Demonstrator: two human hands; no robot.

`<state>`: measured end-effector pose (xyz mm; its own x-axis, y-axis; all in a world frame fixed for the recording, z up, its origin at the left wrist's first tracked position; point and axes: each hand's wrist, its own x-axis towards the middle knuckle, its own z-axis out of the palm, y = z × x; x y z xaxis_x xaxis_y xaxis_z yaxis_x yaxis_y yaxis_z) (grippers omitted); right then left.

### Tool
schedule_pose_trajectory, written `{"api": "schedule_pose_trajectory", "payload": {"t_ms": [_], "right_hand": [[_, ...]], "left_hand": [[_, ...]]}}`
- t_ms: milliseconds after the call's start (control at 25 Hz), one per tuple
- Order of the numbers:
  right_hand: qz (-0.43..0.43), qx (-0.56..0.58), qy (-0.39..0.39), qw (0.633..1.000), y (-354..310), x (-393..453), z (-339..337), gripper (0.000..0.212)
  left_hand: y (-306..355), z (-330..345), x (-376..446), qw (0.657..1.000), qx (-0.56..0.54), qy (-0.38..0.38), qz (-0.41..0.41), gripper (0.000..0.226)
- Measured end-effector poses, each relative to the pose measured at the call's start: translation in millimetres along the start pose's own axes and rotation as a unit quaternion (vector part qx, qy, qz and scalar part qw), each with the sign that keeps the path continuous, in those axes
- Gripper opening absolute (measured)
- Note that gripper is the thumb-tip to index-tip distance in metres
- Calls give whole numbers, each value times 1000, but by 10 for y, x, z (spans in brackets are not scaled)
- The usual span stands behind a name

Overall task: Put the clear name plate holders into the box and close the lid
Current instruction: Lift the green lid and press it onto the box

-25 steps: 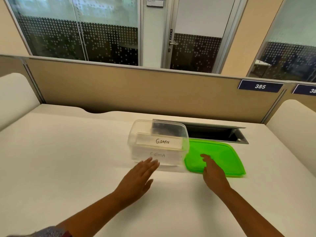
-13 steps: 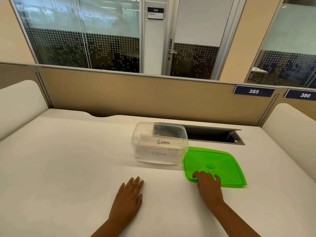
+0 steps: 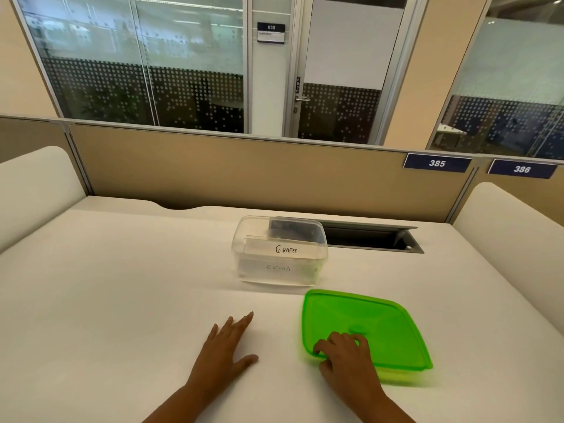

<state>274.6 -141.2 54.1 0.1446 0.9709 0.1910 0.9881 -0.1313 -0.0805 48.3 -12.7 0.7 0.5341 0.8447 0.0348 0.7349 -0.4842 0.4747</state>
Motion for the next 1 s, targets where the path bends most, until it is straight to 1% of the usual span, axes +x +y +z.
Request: {"api": "schedule_pose_trajectory", "payload": {"t_ms": [80,120,160,200,240,320,360,400,440,480,560,640,680,720,800,840,880,920,1000], "right_hand": [[-65,-1,9,998,-158,-29,-66,36],[-96,-4,11,995,-236,-39,-102,35],[-117,-2,12,993,-303,-36,-138,33],[-128,10,11,992,-360,-18,-179,32],[-133,32,9,991,-410,11,-238,30],[-141,101,3,985,-459,109,-362,26],[-139,139,5,980,-447,184,-427,24],[-131,164,2,978,-411,256,-493,23],[-126,170,5,977,-356,325,-554,22],[-117,166,28,979,-285,381,-608,20],[-74,163,79,981,-107,464,-709,15],[-27,185,93,978,78,539,-786,11],[-14,213,89,973,156,583,-804,11],[-4,254,84,964,216,626,-816,15],[18,348,81,934,273,688,-827,25],[34,390,84,916,286,719,-816,28],[49,430,90,897,292,754,-802,30],[63,467,97,877,295,795,-790,31],[83,521,122,841,303,912,-774,36]], "left_hand": [[64,-21,-19,999,-16,-27,12,93],[117,-28,-25,998,-26,-41,32,98],[178,-39,-30,997,-41,-48,55,100],[246,-56,-29,994,-62,-39,81,97],[308,-90,-17,988,-100,-8,114,85],[371,-215,35,968,-184,76,153,45],[381,-305,65,959,-219,106,145,44],[368,-408,95,954,-240,125,131,48],[333,-504,126,950,-252,144,113,51],[283,-595,155,945,-263,167,102,51],[146,-743,190,927,-305,205,71,48],[7,-853,208,911,-344,226,34,48],[-44,-893,223,909,-348,229,22,47],[-67,-930,249,915,-327,233,18,43],[-51,-1003,302,942,-204,264,36,30],[-44,-1031,344,946,-143,284,58,24],[-40,-1057,390,948,-107,290,73,18],[-30,-1084,436,951,-92,285,78,13],[-1,-1127,543,962,-94,250,64,8]]}}
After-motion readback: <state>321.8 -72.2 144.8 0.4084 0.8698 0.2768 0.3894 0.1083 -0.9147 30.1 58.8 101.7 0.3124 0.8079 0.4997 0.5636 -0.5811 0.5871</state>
